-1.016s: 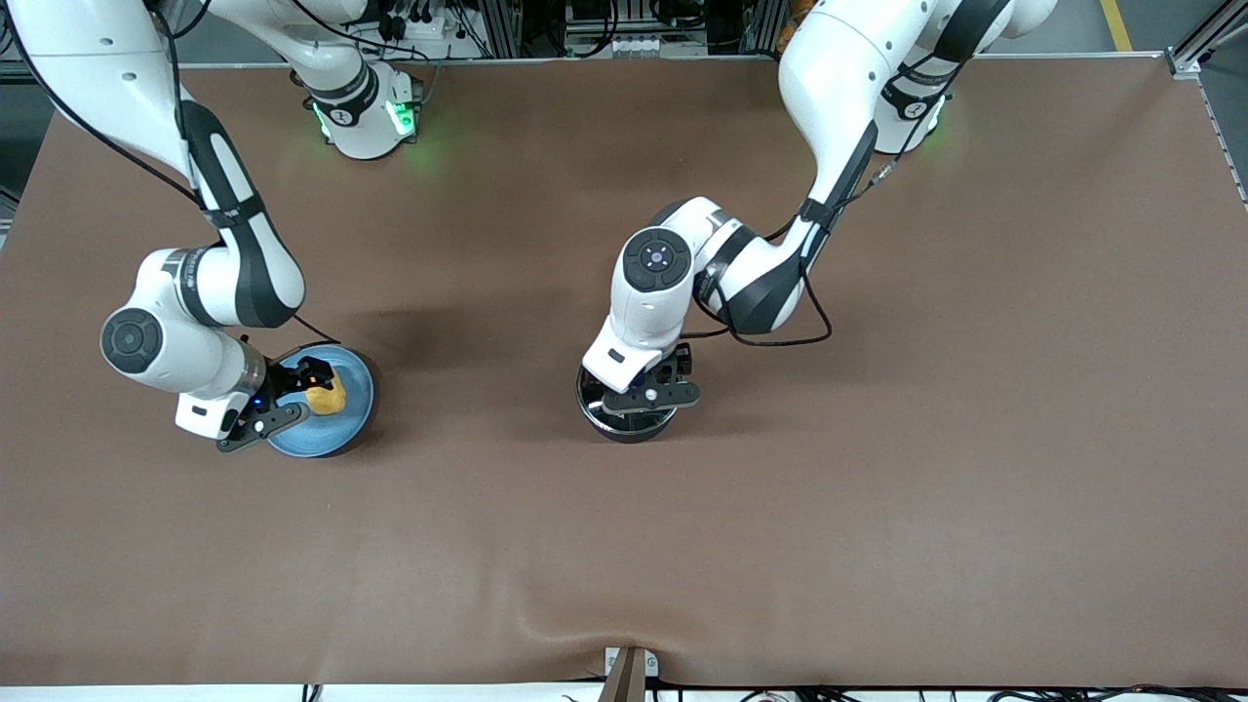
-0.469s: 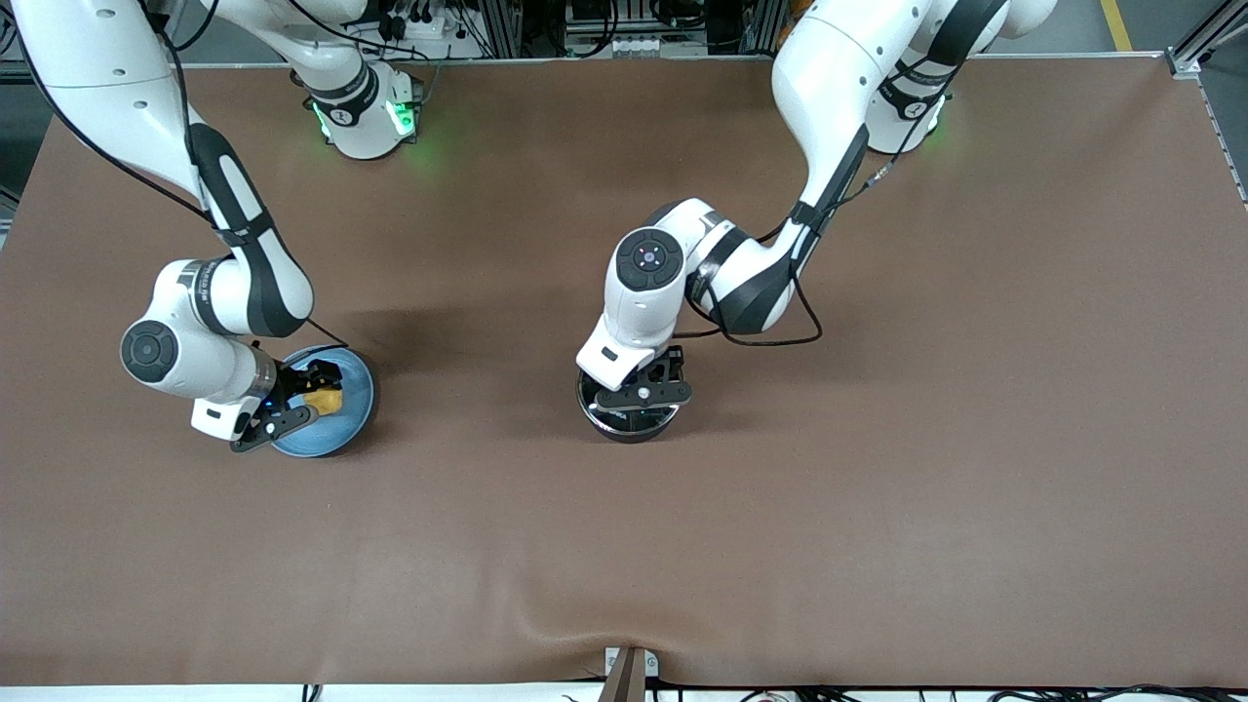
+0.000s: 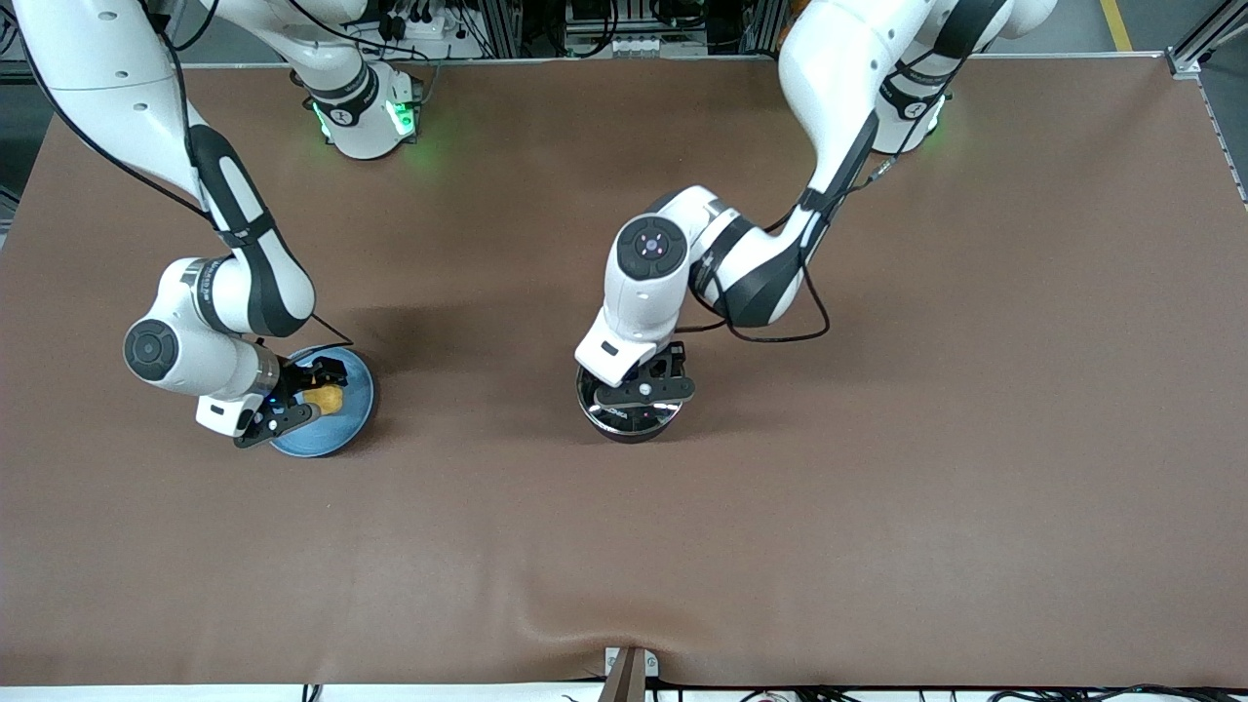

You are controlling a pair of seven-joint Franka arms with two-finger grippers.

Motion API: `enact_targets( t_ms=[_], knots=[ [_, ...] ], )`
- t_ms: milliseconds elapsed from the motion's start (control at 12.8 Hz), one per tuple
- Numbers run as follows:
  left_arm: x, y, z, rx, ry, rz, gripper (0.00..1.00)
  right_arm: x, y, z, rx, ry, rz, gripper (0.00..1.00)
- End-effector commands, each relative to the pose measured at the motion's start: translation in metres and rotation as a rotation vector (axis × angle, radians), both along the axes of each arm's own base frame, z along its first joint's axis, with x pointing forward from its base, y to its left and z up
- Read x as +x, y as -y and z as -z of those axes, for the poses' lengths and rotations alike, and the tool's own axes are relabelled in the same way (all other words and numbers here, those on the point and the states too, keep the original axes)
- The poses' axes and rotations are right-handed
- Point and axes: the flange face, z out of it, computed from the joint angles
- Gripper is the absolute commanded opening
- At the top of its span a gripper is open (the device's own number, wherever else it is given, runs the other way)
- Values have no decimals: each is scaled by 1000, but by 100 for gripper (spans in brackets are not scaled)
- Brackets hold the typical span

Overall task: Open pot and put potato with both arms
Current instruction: 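Lift the lid with the left gripper while the right gripper lifts the potato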

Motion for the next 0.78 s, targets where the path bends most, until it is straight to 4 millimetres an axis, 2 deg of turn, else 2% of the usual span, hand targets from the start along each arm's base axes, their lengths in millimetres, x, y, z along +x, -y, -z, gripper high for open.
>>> enact_targets(
  t_ms=[0,156,234,312,391,625,703],
  knots=[
    [0,-27,-81,-17,36,-31,0,-6,3,5,18,-3,21,87],
    [-6,-43,-127,-9,38,-14,0,-11,6,9,18,-17,28,75],
    [-5,-60,-155,-9,46,-21,0,-12,7,10,19,-18,31,62],
    [-9,-71,-177,-6,47,-12,0,-13,9,10,24,-21,42,43],
    [-11,-84,-196,1,45,-9,0,-13,9,7,27,-18,45,32],
    [-13,-134,-236,30,34,20,0,-9,17,-15,29,-12,59,7],
    [-15,-152,-248,35,31,20,0,-8,20,-25,31,-8,68,2]
  ],
)
